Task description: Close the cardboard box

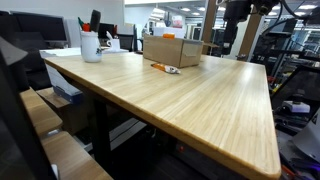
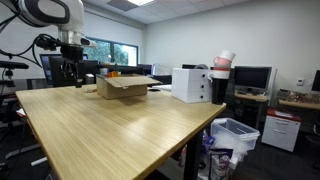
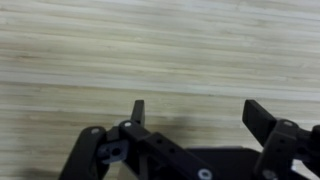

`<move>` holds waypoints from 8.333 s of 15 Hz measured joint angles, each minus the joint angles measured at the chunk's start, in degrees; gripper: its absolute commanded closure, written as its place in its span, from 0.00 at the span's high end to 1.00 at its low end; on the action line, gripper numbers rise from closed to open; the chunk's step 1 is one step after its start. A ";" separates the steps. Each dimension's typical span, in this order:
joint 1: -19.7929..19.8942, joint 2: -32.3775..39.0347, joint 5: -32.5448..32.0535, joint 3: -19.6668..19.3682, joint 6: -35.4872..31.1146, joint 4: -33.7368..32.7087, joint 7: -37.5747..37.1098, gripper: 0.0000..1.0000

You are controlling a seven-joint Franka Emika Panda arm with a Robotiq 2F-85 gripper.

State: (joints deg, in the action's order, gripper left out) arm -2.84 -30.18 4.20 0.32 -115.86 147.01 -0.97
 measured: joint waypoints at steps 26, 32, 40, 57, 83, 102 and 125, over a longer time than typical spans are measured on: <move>5.23 18.44 2.87 -7.40 -12.66 -17.44 -1.66 1.00; 6.85 17.45 2.92 -8.03 -12.43 -19.11 -1.67 1.00; 8.29 17.41 7.20 -11.86 -12.32 -20.79 -1.67 1.00; 14.33 29.83 20.87 -20.29 2.10 -39.26 3.88 1.00; 27.59 61.91 30.48 -10.93 19.81 -74.40 -1.28 0.20; 28.20 60.72 41.35 -7.91 31.53 -72.93 -2.48 0.02; 16.06 50.33 40.01 -7.23 42.58 -66.48 0.03 0.02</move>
State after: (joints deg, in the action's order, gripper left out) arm 13.23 20.15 44.20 -6.91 -73.28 80.53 -0.94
